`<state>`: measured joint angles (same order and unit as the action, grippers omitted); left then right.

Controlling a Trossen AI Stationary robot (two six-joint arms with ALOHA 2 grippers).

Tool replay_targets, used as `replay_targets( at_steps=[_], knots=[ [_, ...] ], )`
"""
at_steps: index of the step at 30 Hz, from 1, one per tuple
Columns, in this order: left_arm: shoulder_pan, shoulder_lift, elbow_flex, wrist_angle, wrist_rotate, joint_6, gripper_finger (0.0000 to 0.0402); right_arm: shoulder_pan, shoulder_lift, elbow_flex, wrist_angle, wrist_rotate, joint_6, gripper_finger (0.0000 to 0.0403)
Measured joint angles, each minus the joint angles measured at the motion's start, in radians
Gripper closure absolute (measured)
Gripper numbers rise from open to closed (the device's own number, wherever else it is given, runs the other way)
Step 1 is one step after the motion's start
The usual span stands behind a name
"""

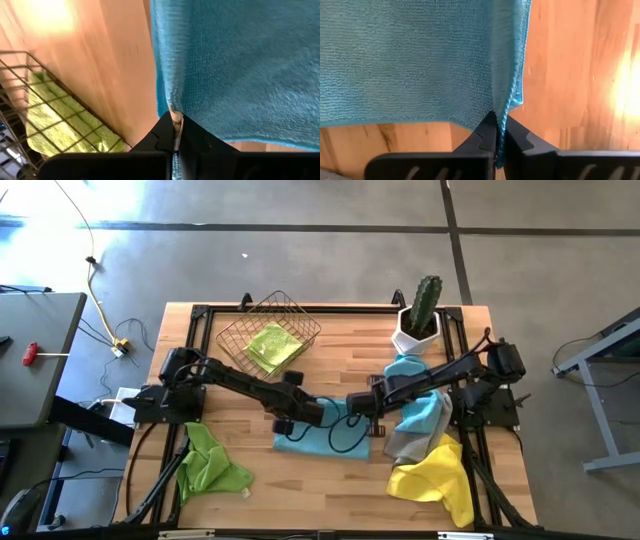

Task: Fold microfiber towels
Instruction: Fold the bottom light blue microfiber towel

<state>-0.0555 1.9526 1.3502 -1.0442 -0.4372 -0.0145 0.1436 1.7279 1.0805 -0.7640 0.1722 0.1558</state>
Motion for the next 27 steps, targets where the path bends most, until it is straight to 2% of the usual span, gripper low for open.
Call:
replay_targets(
  at_steps=[7,11,17,20,23,27],
  knots=[
    [0.023,0.000,-0.012,0.008,-0.011,-0.008,0.0401,-0.022,0.000,0.000,-0.001,0.000,-0.007,0.0401],
    [0.032,0.000,-0.012,0.034,0.001,-0.009,0.0393,-0.026,0.000,0.000,-0.004,0.000,-0.009,0.0376],
    [0.031,0.000,-0.012,0.047,-0.068,-0.012,0.0334,-0.026,0.000,0.000,-0.011,0.038,-0.026,0.0304],
    [0.031,0.000,-0.012,0.047,-0.137,-0.017,0.0296,-0.026,0.000,0.000,-0.027,0.035,-0.014,0.0279],
    [0.031,0.000,-0.012,0.047,-0.183,-0.019,0.0266,-0.026,0.000,0.012,-0.055,0.023,0.002,0.0271],
    [0.031,0.000,-0.012,0.045,-0.157,-0.035,0.0246,-0.005,0.000,0.043,-0.084,0.018,0.023,0.0270]
  ],
)
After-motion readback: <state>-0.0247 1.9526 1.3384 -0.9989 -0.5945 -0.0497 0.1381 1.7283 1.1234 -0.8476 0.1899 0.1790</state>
